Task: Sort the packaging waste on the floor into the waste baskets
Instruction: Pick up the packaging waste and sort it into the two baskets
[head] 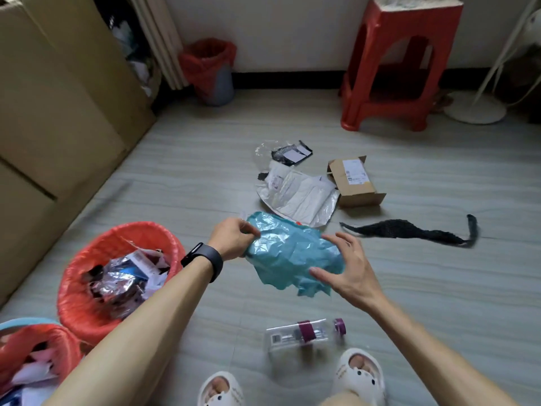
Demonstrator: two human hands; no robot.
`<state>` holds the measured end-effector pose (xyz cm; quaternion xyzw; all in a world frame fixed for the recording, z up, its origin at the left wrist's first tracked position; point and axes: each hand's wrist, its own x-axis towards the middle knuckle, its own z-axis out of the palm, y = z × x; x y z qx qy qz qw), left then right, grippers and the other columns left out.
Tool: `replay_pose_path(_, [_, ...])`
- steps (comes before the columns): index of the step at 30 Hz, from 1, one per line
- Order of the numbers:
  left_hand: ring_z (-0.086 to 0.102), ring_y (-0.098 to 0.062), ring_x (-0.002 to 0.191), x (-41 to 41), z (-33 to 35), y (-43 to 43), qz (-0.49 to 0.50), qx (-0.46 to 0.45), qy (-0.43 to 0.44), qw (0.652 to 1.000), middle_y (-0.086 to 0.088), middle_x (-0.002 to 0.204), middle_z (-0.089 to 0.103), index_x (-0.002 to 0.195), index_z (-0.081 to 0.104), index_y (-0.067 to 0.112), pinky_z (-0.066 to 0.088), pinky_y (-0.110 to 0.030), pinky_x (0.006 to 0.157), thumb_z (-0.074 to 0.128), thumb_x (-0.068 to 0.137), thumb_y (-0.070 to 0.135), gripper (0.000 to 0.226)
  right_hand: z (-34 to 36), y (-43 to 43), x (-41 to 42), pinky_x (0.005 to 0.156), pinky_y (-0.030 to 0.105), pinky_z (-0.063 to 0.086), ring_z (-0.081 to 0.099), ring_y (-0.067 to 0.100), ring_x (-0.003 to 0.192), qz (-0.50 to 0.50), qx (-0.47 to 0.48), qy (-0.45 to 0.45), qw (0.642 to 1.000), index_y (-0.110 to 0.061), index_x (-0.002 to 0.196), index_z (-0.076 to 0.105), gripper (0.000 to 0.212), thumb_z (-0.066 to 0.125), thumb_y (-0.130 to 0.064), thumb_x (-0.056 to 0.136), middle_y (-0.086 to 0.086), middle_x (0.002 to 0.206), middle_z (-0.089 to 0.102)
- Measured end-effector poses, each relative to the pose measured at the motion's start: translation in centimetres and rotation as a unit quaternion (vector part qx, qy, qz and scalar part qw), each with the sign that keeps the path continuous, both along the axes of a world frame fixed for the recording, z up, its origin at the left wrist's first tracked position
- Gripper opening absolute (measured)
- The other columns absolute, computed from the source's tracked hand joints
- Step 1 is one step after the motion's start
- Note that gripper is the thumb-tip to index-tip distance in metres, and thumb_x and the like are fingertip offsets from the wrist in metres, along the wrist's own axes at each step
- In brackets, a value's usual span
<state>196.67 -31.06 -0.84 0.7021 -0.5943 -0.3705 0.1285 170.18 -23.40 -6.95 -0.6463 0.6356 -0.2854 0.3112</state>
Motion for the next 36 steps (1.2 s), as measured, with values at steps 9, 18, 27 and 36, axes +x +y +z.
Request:
replay_pose_path(9, [0.067, -0.012, 0.083, 6.0, 3.3, 4.8, -0.064, 0.077, -0.018, 0.995, -0.004, 0.105, 0.072, 0.113, 0.071, 0.014, 0.053, -0.018, 0.072, 0.081, 0.078, 0.025, 0.037, 0.6, -0.5, 5.0, 0.059, 0.024, 0.041, 0.062, 0.012, 0.074, 0.061, -0.036, 0.086, 0.994, -0.034, 0.093, 0.072, 0.009, 0.069, -0.041, 0.088, -0.013, 0.077, 0.068])
replay_pose_path(18, [0.065, -0.034, 0.093, 11.7, 1.3, 12.4, 0.122, 0.006, -0.209, 0.970, -0.011, 0.092, 0.069, 0.070, 0.057, 0.017, 0.051, -0.034, 0.074, 0.053, 0.081, 0.048, 0.033, 3.7, -0.8, 15.0, 0.062, 0.040, 0.056, 0.068, 0.027, 0.065, 0.155, -0.019, 0.068, 0.985, -0.034, 0.113, 0.056, 0.021, 0.061, -0.032, 0.093, 0.005, 0.077, 0.073])
replay_pose_path(27, [0.071, -0.025, 0.076, 12.5, 1.9, 14.0, 0.331, 0.002, 0.192, 0.924, -0.014, 0.095, 0.072, 0.079, 0.072, 0.010, 0.060, -0.033, 0.067, 0.053, 0.063, 0.030, 0.031, 5.8, 0.5, 23.7, 0.072, 0.040, 0.052, 0.063, 0.031, 0.088, 0.346, -0.059, 0.120, 0.929, -0.032, 0.112, 0.061, 0.042, 0.040, -0.021, 0.077, 0.000, 0.100, 0.071])
replay_pose_path(36, [0.065, -0.012, 0.067, 16.8, 1.2, 16.4, 0.358, -0.033, 0.308, 0.881, -0.007, 0.082, 0.073, 0.085, 0.073, 0.004, 0.055, -0.023, 0.064, 0.078, 0.083, 0.029, 0.025, 6.5, 0.8, 26.8, 0.083, 0.022, 0.050, 0.065, 0.019, 0.092, 0.449, 0.022, 0.101, 0.888, -0.025, 0.109, 0.072, 0.040, 0.057, -0.002, 0.080, -0.005, 0.107, 0.065])
